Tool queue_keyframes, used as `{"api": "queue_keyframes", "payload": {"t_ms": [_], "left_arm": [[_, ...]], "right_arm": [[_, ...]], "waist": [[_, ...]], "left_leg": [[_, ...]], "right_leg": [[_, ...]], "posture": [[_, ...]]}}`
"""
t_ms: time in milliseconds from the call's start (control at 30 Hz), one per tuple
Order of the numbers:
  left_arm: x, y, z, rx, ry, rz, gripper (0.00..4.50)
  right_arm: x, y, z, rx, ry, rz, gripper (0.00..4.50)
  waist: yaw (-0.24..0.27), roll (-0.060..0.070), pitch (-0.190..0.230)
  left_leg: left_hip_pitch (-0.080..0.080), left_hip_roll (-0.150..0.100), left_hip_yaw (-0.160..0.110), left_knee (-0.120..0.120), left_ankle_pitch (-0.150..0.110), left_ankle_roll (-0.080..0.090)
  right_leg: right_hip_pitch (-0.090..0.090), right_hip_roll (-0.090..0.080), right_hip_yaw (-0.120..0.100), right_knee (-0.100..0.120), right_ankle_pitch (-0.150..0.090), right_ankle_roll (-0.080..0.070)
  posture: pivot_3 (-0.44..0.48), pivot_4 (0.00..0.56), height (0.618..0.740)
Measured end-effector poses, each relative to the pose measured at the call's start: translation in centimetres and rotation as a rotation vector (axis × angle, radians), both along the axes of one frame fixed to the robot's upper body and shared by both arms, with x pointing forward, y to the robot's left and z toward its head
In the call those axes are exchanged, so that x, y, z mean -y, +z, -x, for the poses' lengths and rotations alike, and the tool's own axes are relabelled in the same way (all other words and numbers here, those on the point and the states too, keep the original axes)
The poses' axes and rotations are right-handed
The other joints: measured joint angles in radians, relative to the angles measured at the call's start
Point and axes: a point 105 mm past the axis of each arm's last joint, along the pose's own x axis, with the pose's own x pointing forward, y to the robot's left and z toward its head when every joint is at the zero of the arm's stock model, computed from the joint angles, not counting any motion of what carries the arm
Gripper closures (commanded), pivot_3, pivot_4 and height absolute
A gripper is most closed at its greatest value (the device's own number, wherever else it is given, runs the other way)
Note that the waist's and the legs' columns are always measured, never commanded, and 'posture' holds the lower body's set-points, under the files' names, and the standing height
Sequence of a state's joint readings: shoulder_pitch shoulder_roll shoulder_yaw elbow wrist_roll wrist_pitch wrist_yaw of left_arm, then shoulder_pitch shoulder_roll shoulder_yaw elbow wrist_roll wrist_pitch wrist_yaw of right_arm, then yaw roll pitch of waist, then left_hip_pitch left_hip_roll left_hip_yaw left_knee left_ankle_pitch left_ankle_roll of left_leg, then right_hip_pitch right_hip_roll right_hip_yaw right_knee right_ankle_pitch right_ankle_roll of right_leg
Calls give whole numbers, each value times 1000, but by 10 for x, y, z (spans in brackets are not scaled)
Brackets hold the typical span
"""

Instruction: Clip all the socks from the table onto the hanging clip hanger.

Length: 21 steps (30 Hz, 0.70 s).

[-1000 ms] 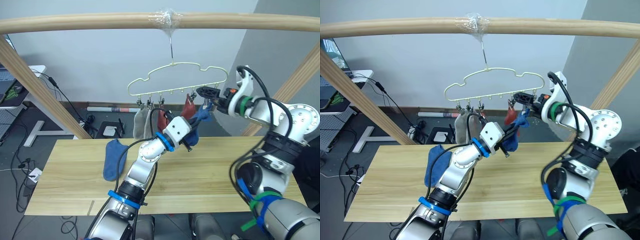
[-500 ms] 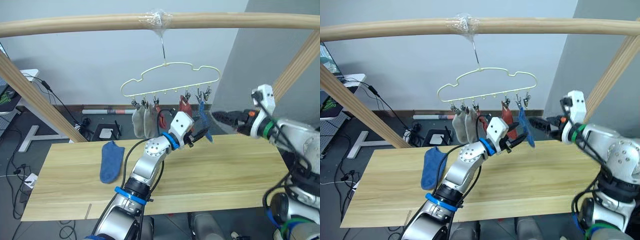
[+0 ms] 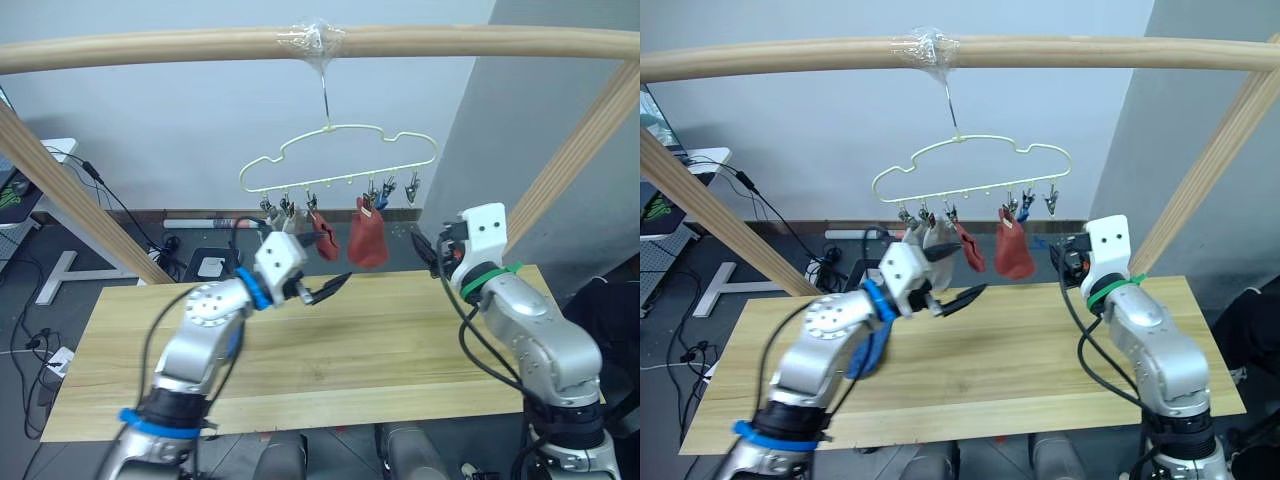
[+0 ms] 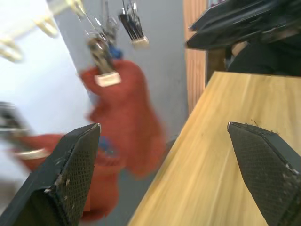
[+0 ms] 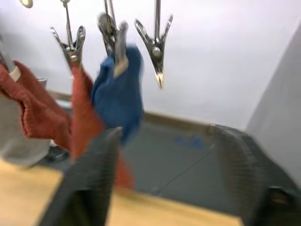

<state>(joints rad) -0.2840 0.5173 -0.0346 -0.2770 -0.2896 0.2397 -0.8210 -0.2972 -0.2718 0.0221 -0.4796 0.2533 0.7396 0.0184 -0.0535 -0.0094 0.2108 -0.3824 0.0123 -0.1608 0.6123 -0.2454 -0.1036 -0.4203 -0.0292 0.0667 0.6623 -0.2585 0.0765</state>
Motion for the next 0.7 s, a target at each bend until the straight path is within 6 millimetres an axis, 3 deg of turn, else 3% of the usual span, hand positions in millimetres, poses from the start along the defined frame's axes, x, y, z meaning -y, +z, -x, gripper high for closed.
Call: {"api": "queue_keyframes", "payload": {"t_ms": [33,100,200,433,567,700], "left_arm": [[-1,8,4,3,-11,8,0],[2,23,14,11,-46,32,0],[4,31,21,16,-69,42,0],[-1,31,25,5,-68,22,0],[0,34,25,19,-67,26,0],[1,38,24,35,-71,27,0]], "right_arm": [[-1,0,-2,9,-17,-17,1337],[-3,3,-4,40,-33,-38,1820],[-2,8,-5,66,-41,-30,2758],[2,10,-19,83,-81,18,2758],[-4,23,-26,133,-78,18,2758],[-12,21,-28,125,-60,13,2758]], "waist": [[6,0,0],[13,-1,0],[20,-1,0],[21,-1,1],[22,-1,1],[22,-1,1]], "left_leg": [[0,0,0,0,0,0],[0,0,0,0,0,0],[0,0,0,0,0,0],[0,0,0,0,0,0],[0,0,0,0,0,0],[0,0,0,0,0,0]], "right_leg": [[0,0,0,0,0,0],[0,0,0,0,0,0],[0,0,0,-1,1,-1],[0,0,0,0,1,-2],[0,0,0,0,2,-3],[0,0,0,-1,3,-5]], "posture": [[70,189,740],[75,190,740],[75,190,740],[94,196,740],[97,200,740],[100,201,740]]}}
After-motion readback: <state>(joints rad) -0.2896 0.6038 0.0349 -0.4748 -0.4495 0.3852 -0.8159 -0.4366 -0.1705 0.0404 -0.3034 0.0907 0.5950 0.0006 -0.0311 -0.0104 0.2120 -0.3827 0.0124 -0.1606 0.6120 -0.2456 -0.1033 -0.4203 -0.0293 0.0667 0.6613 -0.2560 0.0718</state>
